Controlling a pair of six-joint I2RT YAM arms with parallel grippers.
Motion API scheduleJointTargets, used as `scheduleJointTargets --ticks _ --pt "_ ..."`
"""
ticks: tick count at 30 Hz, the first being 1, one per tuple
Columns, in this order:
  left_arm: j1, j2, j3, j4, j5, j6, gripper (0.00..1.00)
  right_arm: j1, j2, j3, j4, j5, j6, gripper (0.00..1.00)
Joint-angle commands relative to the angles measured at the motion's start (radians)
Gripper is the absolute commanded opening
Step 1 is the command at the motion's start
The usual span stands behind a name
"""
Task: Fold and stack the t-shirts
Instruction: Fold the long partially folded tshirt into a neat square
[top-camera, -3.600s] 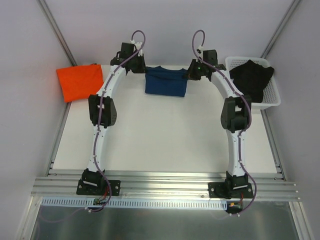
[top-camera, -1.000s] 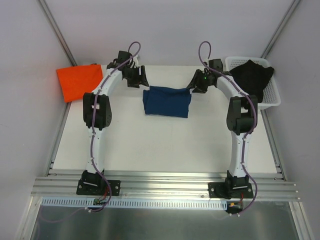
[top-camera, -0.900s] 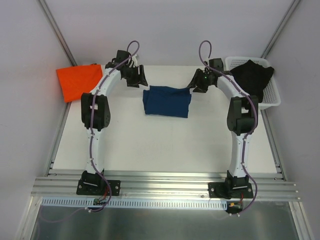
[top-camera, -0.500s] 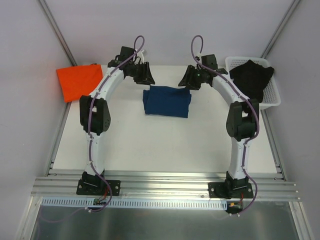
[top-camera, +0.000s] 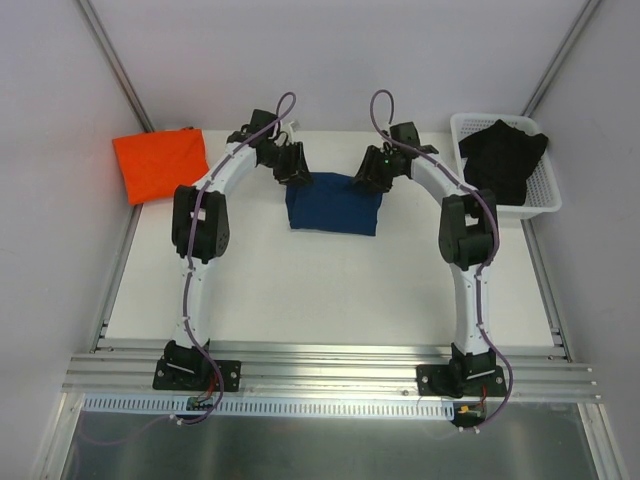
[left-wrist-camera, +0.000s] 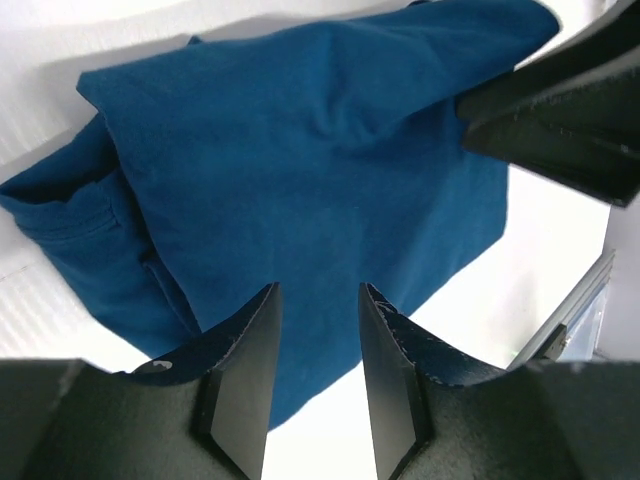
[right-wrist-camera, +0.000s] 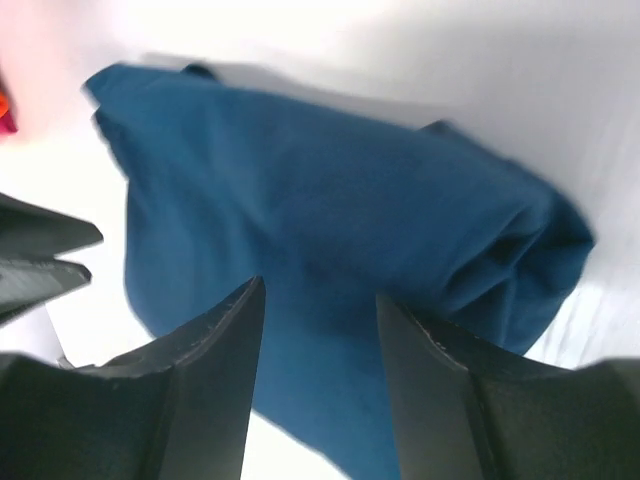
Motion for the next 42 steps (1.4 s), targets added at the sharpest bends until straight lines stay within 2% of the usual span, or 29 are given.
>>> scheduleJointTargets --ticks 1,8,18,21,22,25,33,42 --pt "-0.005 0.035 0.016 0.022 0.045 -0.027 0.37 -0.021 0.029 0.091 0.020 -0.008 0.031 0.52" --pt "-0.005 0.062 -0.027 0.022 0.034 -0.047 0.37 -0.037 0.127 0.212 0.033 0.021 0.046 0.52" --pt "-0.005 0.021 -0.086 0.021 0.003 -0.033 0.38 -0.026 0.185 0.278 0.063 0.053 0.081 0.53" --pt "0.007 -0.045 -0.086 0.019 -0.015 -0.001 0.58 -0.018 0.176 0.268 0.064 0.050 0.089 0.53" --pt "0.013 -0.062 -0.089 0.010 -0.033 0.008 0.78 -0.017 0.173 0.263 0.066 0.045 0.092 0.53" --pt "0.050 -0.106 -0.106 -0.007 -0.038 0.022 0.89 -0.015 0.161 0.248 0.073 0.036 0.098 0.53" --pt "0.136 -0.155 -0.213 -0.040 -0.031 0.017 0.87 -0.014 0.153 0.236 0.069 0.036 0.092 0.53" --pt "0.148 -0.059 -0.195 -0.036 0.040 -0.041 0.86 -0.011 0.147 0.216 0.063 0.042 0.087 0.53"
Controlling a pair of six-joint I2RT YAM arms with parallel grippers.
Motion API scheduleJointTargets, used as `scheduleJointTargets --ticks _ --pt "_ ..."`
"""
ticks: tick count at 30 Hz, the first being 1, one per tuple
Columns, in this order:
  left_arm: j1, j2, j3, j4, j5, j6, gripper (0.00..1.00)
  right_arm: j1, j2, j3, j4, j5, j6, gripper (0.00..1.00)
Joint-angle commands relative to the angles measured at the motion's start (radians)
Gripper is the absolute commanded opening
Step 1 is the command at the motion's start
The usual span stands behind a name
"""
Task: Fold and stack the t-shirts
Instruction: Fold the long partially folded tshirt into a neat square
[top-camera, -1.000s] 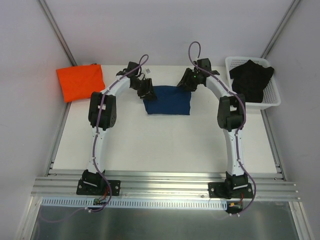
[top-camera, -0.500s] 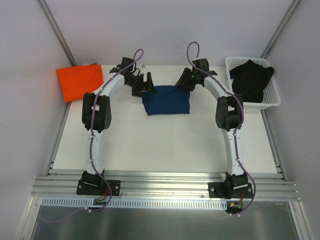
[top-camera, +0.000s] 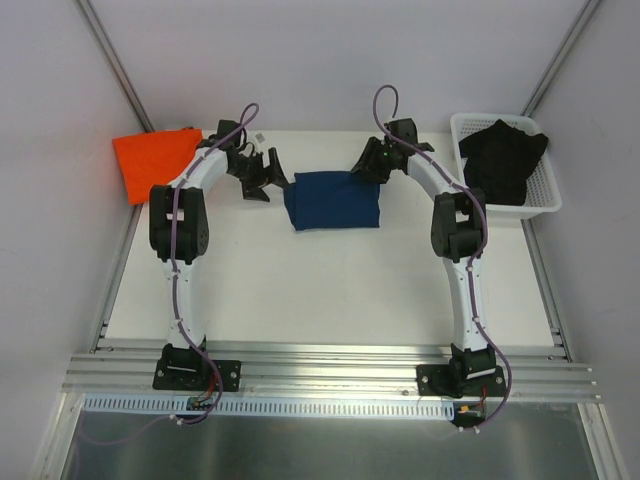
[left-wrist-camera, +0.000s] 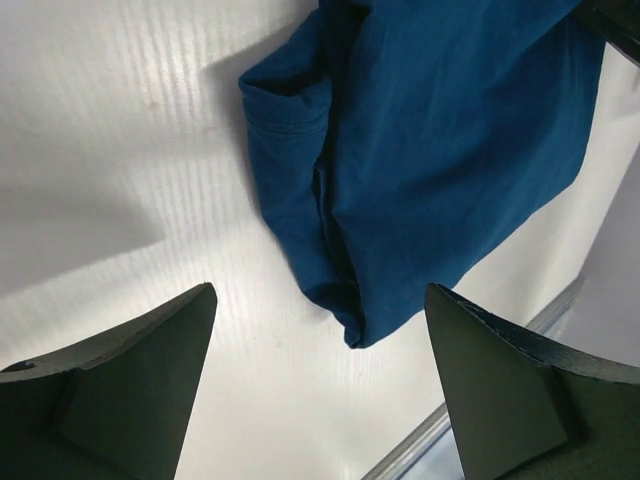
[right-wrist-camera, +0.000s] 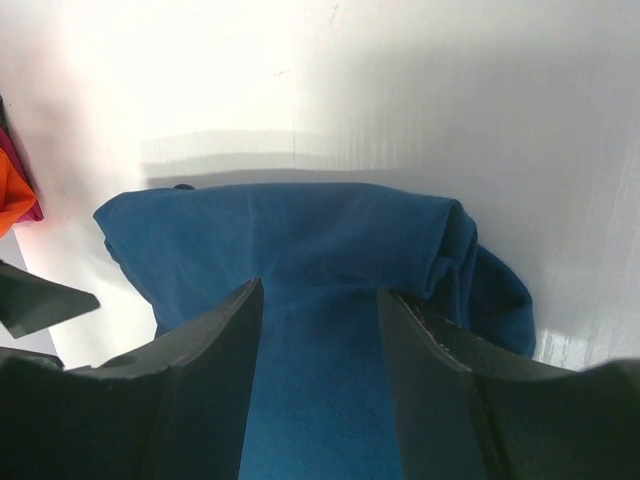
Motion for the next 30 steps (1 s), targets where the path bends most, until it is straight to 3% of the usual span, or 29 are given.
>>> scheduleJointTargets --ticks 1,6,30 --pt "-0.008 0.047 0.011 0.002 0.079 -0.056 0.86 0.008 -0.040 -0.006 0.015 0.009 0.006 0.53" --pt "-0.004 0.107 -0.006 0.058 0.158 -0.134 0.84 0.008 -0.044 -0.019 0.014 0.009 0.002 0.53" --pt "-0.057 0.328 0.129 0.194 0.227 -0.275 0.79 0.021 -0.043 -0.040 0.003 0.026 -0.009 0.53"
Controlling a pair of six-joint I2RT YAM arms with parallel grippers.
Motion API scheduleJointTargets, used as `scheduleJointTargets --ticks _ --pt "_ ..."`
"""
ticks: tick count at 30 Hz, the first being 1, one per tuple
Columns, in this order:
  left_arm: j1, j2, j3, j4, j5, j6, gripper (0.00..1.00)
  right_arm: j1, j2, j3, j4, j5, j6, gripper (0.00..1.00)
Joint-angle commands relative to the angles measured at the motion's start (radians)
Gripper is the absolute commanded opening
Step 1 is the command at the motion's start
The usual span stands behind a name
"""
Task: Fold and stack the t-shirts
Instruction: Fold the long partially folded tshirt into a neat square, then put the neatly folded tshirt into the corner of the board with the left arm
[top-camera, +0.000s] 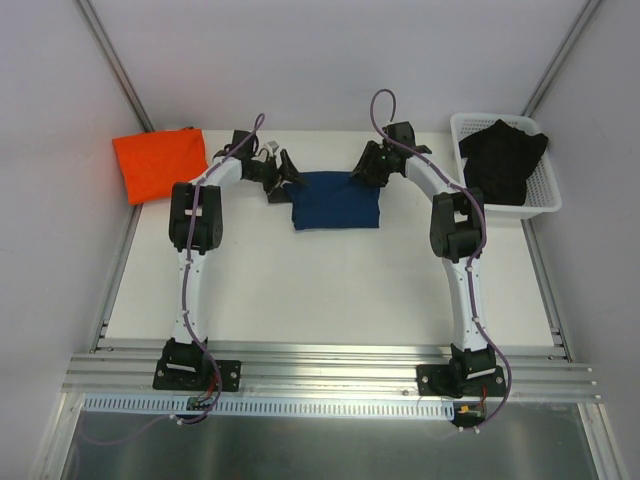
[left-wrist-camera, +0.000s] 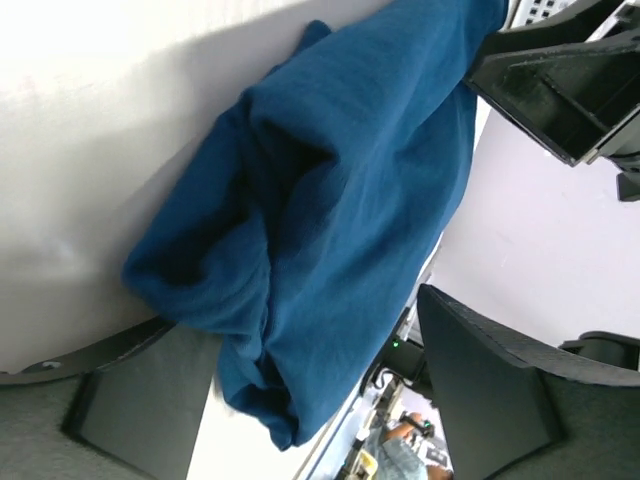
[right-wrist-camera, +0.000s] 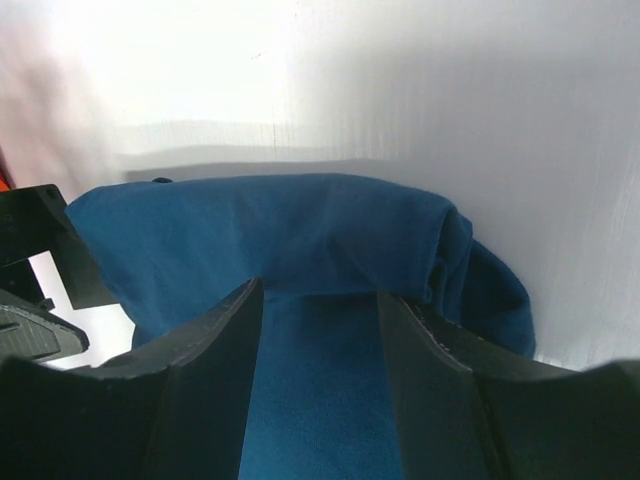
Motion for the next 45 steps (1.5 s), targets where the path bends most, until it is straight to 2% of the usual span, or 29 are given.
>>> scheduleJointTargets --ticks 1,5,6,8,9,11,14,19,27,38,45 --pt "-0.044 0.069 -0.003 0.010 -0.060 0.008 0.77 0.013 -0.044 -0.006 -0.005 0.009 -0.004 0.53" --pt "-0.058 0.050 -0.055 0.013 -0.037 -0.006 0.56 0.017 -0.044 -0.005 -0.005 0.009 -0.005 0.53" --pt "-0.059 0.043 -0.066 0.015 -0.031 -0.012 0.43 0.014 -0.044 -0.005 -0.003 0.011 -0.002 0.53" --pt "-0.058 0.033 -0.084 0.016 -0.037 -0.015 0.30 0.017 -0.044 -0.003 -0.002 0.011 -0.001 0.53" --pt "-0.058 0.030 -0.084 0.016 -0.037 -0.010 0.20 0.017 -0.043 -0.002 -0.002 0.011 -0.001 0.53" --pt "-0.056 0.024 -0.075 0.016 -0.046 -0.007 0.15 0.018 -0.043 0.001 0.003 0.009 0.001 0.53" --pt "-0.056 0.016 -0.060 0.016 -0.052 -0.001 0.00 0.018 -0.040 0.003 0.001 0.008 0.001 0.53" --pt "-0.045 -0.022 -0.060 0.003 -0.087 0.031 0.00 0.018 -0.059 0.003 0.001 -0.004 -0.007 0.53" --pt "0.018 -0.150 0.058 -0.132 -0.328 0.249 0.00 -0.011 -0.219 0.023 0.009 -0.055 -0.134 0.56" --pt "0.159 -0.291 0.091 -0.188 -0.419 0.336 0.00 -0.057 -0.368 -0.112 -0.040 0.045 -0.232 0.59" --pt "0.254 -0.319 0.149 -0.189 -0.460 0.378 0.00 -0.046 -0.391 -0.132 -0.043 0.054 -0.242 0.59"
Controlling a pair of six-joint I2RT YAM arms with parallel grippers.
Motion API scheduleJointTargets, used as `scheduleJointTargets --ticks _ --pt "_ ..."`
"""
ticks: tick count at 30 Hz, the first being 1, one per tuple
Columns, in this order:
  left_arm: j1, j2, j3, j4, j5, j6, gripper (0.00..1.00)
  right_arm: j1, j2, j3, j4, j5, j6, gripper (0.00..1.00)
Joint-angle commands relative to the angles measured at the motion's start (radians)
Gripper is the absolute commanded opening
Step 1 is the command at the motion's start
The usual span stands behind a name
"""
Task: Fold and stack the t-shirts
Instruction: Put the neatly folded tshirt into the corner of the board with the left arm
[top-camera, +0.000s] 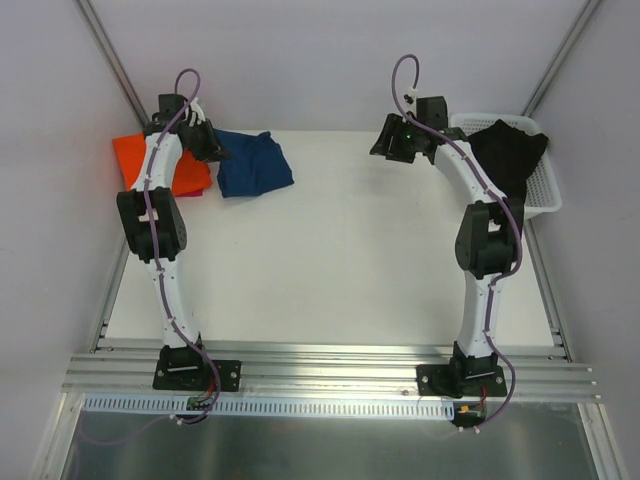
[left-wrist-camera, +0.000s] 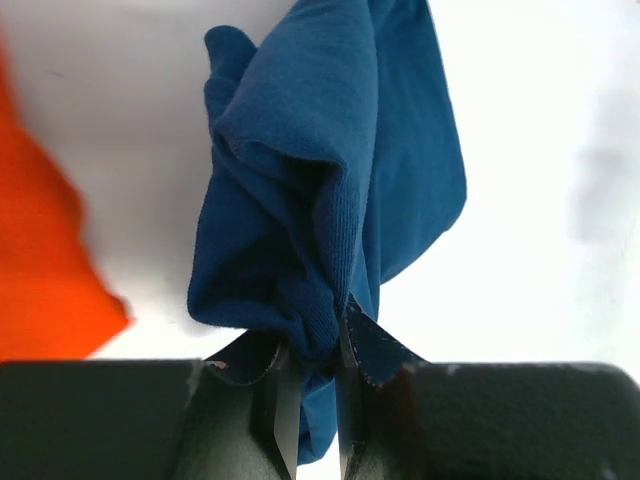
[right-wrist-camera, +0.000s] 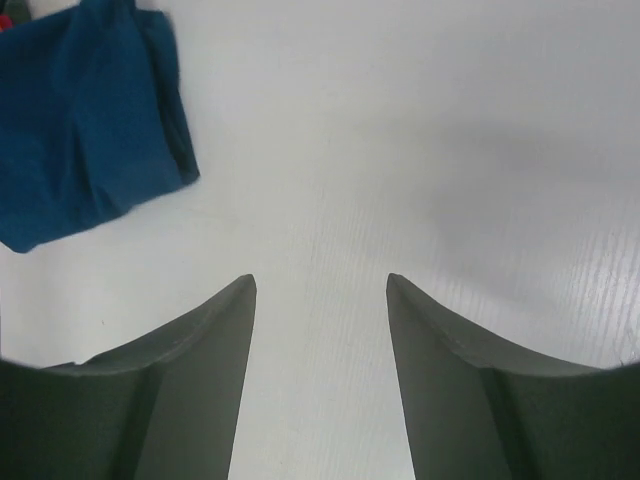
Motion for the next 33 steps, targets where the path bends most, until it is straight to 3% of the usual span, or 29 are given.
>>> scheduleJointTargets --ticks 1,20,33 --pt "0.043 -0.091 0.062 -0.014 -0.038 0.051 0.00 0.016 -0.052 0.000 -0.008 0.015 -0.029 0.59" --pt "0.178 -0.152 0.244 -0.002 -0.175 0.134 0.00 0.042 -0.037 -0.008 -0.012 0.015 -0.015 0.59" --pt "0.266 -0.203 0.260 0.006 -0.228 0.165 0.00 0.055 -0.028 0.000 -0.008 0.012 -0.003 0.59"
